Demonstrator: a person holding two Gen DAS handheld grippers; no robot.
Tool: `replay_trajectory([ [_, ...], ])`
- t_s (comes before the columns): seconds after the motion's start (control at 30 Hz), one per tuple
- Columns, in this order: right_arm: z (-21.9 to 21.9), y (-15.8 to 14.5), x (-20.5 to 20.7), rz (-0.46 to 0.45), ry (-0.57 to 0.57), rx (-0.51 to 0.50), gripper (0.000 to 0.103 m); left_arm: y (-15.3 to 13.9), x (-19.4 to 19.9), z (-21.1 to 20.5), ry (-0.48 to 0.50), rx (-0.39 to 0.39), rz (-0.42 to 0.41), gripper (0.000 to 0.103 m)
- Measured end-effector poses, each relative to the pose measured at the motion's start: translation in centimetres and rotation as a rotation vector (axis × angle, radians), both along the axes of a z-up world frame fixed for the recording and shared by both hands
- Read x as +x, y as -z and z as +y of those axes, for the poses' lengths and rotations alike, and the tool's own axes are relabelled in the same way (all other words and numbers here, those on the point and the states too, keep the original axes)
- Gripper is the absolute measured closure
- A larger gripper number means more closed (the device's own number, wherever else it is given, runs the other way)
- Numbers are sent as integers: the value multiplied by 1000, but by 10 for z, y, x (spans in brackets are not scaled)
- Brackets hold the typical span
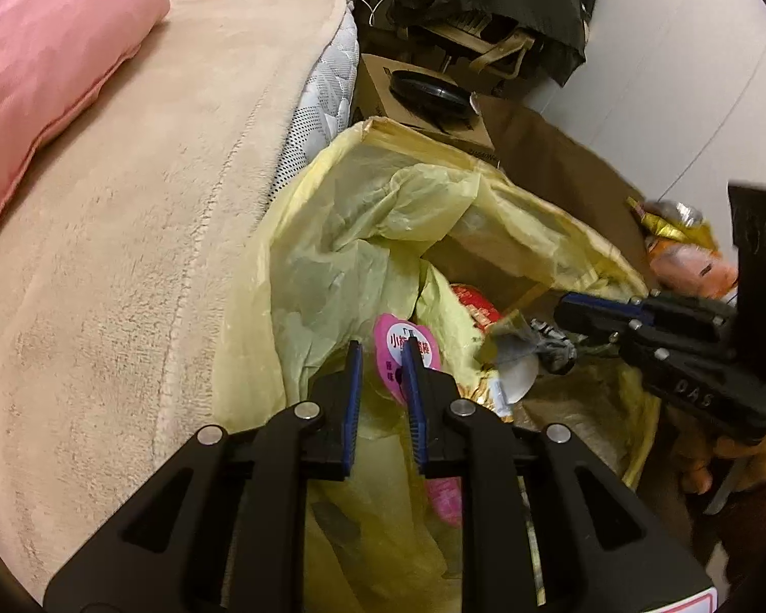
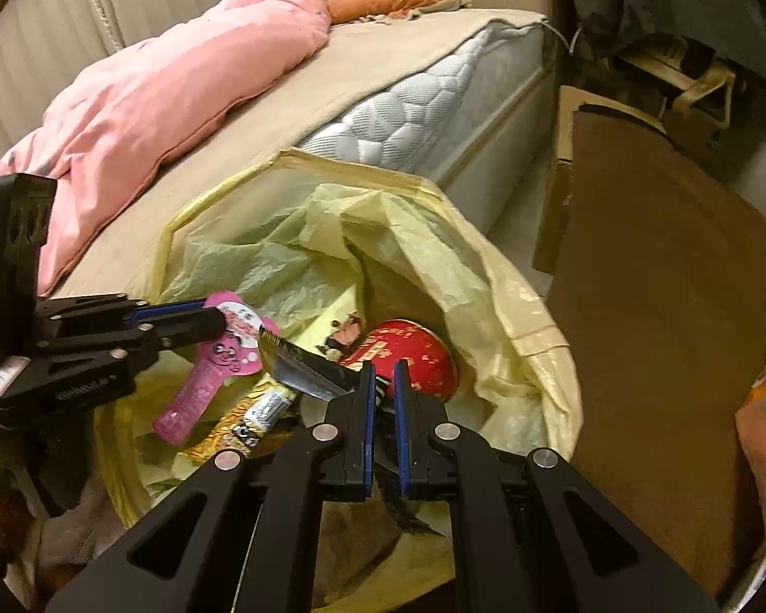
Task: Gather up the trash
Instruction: 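Carry both items to the yellow bag and open both tools, then grasp the red snack packet with the left tool while the right tool grasps the pink candy bar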
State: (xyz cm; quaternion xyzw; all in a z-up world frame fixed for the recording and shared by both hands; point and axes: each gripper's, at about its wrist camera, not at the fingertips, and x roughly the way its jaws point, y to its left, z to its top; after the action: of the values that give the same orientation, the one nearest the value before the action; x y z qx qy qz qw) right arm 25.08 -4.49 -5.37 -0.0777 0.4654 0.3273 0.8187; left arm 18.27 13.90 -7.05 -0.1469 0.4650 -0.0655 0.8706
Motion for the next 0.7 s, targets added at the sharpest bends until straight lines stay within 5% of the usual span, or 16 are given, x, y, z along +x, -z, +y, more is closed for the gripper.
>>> replay_trajectory([
  [0.17, -3, -16, -10, -53, 11, -6, 94, -10, -3, 13, -43, -69, -16, 69],
  [0.23, -8, -24, -12, -67, 15, 7, 82, -20, -7, 12, -65, -50, -36, 61],
  [0.3, -17, -36, -17, -86, 28, 34, 70, -28, -10, 11, -85, -44, -50, 61],
  [0.5, -58, -64, -42, -169, 87, 48, 69, -62, -24, -8, -107, -14, -139, 61],
  [0.7, -126, -83, -76, -266, 208, 44, 60, -89, -33, -67, -2, 50, -234, 61],
])
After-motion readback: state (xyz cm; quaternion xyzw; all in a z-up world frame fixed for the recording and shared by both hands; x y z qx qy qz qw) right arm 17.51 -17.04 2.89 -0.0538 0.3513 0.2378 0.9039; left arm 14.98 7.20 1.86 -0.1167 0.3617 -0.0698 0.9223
